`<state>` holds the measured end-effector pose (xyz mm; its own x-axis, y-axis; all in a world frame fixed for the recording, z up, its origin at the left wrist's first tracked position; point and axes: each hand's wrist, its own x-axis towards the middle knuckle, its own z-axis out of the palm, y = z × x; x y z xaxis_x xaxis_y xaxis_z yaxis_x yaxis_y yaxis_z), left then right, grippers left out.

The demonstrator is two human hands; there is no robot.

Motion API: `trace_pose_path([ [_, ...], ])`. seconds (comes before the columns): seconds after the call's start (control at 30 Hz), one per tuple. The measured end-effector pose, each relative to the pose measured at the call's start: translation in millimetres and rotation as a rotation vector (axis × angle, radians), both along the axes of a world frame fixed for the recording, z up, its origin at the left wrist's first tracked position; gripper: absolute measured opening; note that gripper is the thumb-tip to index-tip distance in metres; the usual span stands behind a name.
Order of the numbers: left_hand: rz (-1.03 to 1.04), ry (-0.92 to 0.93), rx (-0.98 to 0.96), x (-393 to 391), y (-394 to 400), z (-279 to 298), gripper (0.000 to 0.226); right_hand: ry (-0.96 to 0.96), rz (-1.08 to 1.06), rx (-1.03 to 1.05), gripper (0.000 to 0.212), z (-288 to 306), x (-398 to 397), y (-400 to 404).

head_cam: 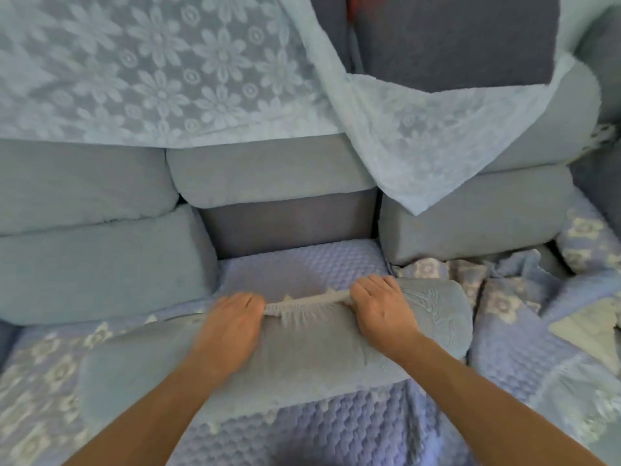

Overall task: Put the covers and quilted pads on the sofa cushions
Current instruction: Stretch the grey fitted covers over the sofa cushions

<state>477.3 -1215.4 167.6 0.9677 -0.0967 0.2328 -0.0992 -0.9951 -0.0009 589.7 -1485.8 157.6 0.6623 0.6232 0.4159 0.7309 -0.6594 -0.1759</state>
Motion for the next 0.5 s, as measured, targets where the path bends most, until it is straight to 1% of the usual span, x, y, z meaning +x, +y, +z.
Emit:
trace_pose_path([
  [0.1, 0.019, 0.070, 0.020, 51.3, 28.5, 10.4, 0.009, -0.040, 0.011, -0.024, 0.027, 3.8, 54.8, 34.2],
  [0.17, 0.062, 0.132, 0.042, 94.5, 43.5, 11.1, 0.024, -0.070, -0.006, -0.043, 0.029, 2.8, 97.3, 47.0],
  [0.2, 0.084, 0.165, 0.048, 118.5, 47.5, 9.8, 0.027, -0.084, -0.019, -0.051, 0.028, -3.5, 121.0, 51.2],
  [0.27, 0.097, 0.230, 0.067, 168.6, 46.3, -10.1, 0.016, -0.119, -0.040, -0.073, 0.022, -33.3, 173.8, 55.0],
  [0.3, 0.106, 0.257, 0.085, 194.4, 45.1, -29.6, 0.012, -0.132, -0.068, -0.083, 0.023, -55.4, 199.2, 57.1],
  [0.37, 0.153, 0.311, 0.093, 241.5, 46.2, -74.2, 0.015, -0.124, -0.161, -0.087, 0.030, -105.7, 241.5, 68.4],
  [0.4, 0.189, 0.258, 0.068, 261.0, 49.6, -98.1, 0.017, -0.126, -0.209, -0.084, 0.032, -128.7, 260.2, 75.9],
  [0.43, 0.241, 0.135, 0.022, 276.8, 55.8, -121.0, 0.019, -0.132, -0.254, -0.075, 0.032, -146.1, 278.7, 85.1],
  [0.5, 0.416, -0.109, -0.091, 282.5, 77.7, -150.0, 0.034, -0.118, -0.347, -0.059, 0.036, -157.7, 313.9, 106.3],
])
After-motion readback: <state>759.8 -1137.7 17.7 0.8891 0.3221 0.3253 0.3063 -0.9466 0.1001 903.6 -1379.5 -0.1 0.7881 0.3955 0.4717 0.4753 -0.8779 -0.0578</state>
